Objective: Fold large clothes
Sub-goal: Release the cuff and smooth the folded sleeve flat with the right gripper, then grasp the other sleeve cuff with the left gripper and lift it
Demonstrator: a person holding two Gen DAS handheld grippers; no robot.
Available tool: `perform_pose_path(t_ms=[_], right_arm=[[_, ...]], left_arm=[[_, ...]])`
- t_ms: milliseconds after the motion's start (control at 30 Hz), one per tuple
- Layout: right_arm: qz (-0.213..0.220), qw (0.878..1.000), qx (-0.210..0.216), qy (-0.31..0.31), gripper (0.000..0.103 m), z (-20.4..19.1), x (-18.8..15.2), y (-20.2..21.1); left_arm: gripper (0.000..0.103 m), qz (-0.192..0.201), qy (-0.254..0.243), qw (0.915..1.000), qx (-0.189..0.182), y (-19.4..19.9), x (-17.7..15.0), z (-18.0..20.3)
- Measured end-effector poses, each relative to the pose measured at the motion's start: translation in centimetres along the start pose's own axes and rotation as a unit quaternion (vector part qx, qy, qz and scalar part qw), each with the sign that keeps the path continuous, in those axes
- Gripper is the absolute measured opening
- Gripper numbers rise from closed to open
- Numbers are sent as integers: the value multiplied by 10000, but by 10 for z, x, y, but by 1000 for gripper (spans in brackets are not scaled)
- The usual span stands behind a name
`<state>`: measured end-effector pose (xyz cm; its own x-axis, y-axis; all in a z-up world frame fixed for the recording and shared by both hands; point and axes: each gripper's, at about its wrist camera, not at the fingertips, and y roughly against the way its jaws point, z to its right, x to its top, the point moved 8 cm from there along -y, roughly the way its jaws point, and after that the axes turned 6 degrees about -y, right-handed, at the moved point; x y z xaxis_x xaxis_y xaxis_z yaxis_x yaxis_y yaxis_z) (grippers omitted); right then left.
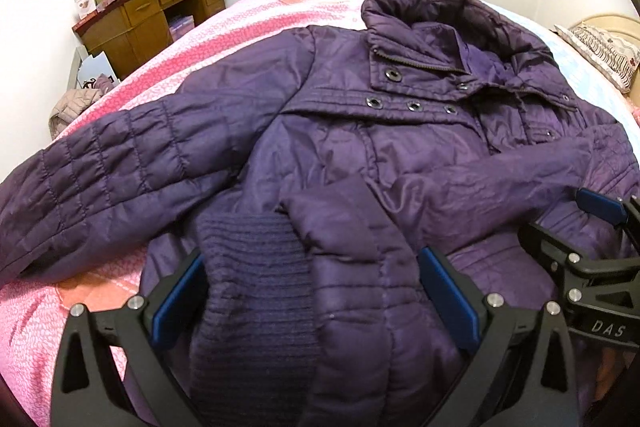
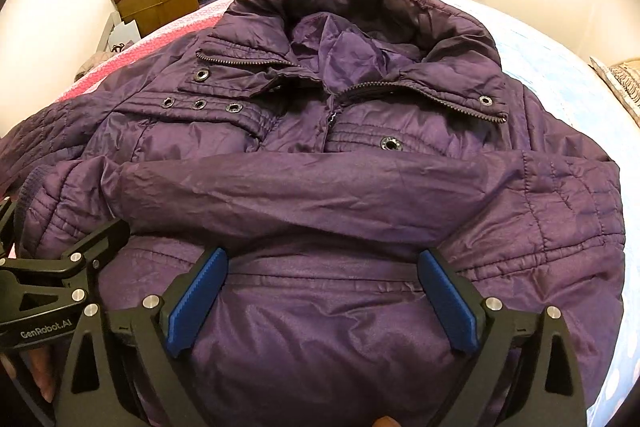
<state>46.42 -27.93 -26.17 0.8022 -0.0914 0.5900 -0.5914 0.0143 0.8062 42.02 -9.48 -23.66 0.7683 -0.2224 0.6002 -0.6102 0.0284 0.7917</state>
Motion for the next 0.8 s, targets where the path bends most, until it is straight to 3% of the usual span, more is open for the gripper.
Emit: perform_pose_path(t_ms=[133,300,433,600,700,767,800], right_arm=[[7,10000,6,-33,98,0,1,0],[39,9996,-197,-187,98,1,-2,29],[296,9991,-317,-43,98,-20,-8,65],[500,9953,-161,819,98,-82,-22,93],[608,9904,-183,1227,98,-107,-30,97],[687,9875,-162,1410,98,-122,-34,102],[693,9869,-113,1453,98,-128,-37,104]], left_arm=[[103,18,-5,10000,3,-1,0,0],[103,-107,198,9990,-391,15,-2,-13],[103,404,486,9951,-758,70,-11,-56],[103,860,969,9916,54,119,-50,-169],[103,878,1876,9769,517,134,-83,-264],[103,858,2545,9610,666,136,-103,-320],[103,825,3046,9459,751,136,-119,-358]])
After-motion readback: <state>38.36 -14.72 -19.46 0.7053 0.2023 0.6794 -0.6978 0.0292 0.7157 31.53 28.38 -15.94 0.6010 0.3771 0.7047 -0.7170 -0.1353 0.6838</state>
